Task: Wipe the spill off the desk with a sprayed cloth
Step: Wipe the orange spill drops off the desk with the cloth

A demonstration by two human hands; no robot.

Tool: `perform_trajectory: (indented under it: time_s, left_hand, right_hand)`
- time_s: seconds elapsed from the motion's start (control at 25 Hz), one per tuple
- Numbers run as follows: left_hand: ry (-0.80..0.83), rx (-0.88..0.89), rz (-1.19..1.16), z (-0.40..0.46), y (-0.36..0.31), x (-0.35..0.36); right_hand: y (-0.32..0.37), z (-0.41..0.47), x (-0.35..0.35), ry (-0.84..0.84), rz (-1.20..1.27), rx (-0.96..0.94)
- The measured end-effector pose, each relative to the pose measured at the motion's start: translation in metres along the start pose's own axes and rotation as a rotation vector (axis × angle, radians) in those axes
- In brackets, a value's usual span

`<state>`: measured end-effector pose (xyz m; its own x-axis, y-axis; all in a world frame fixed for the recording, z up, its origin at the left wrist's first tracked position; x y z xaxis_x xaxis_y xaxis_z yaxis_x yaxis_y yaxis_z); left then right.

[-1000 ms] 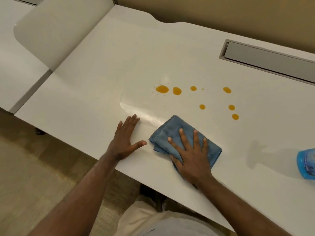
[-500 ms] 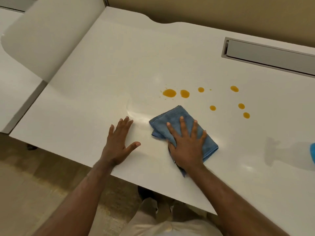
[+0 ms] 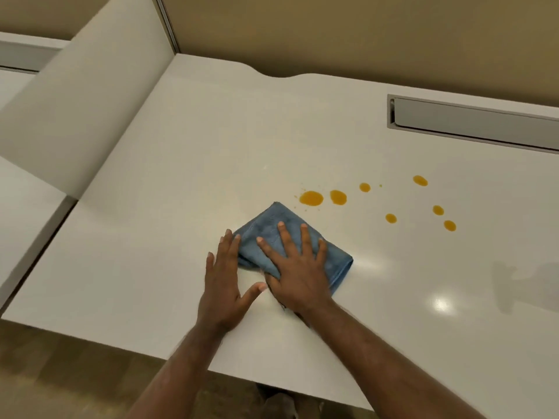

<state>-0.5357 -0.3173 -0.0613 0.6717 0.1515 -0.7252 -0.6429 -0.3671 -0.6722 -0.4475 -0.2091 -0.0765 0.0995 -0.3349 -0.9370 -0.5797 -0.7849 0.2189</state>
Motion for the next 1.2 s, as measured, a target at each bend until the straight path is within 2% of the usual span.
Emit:
perform_trajectory:
  time_s: [0.2, 0.4, 0.56, 0.68, 0.84, 1.0, 1.2]
  left_hand:
    - [-0.062, -0.112, -0.01, 0.012, 0.019, -0.012]
    - [0.038, -0.12, 0.171, 0.052, 0.037, -0.027]
    - [0.084, -0.108, 0.295, 0.086, 0.039, -0.034]
    - [0.101, -0.093, 0.303, 0.102, 0.037, -0.035]
    - [0.102, -0.082, 0.273, 0.104, 0.037, -0.036]
    - [0.094, -0.069, 0.282, 0.106, 0.036, -0.038]
    - [0.115, -0.089, 0.312, 0.109, 0.036, -0.036]
  right_hand:
    - [0.01, 0.083, -0.021, 0.026, -0.015, 0.045]
    - [-0.005, 0.14, -0.05, -0.01, 0.032, 0.109]
    - [-0.075, 0.125, -0.059, -0.089, 0.097, 0.335]
    - [-0.108, 0.083, -0.049, -0.112, 0.094, 0.417]
    - [-0.067, 0.078, -0.032, -0.076, 0.036, 0.351]
    - [-0.025, 0.147, -0.05, -0.065, 0.105, 0.22]
    - [-0.049, 0.21, -0.075, -0.021, 0.102, 0.307]
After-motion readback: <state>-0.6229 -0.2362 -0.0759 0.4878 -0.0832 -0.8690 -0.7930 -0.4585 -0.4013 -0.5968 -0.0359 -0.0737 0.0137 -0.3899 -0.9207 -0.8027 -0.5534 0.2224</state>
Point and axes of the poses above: each hand's wrist, its own z-axis towards the middle knuckle, its own x-axis out of the palm, y = z × x, the point moved 9 cm from there along z, towards the middle knuckle, and after that the axes turned 15 degrees about y, right-handed, at the moved point
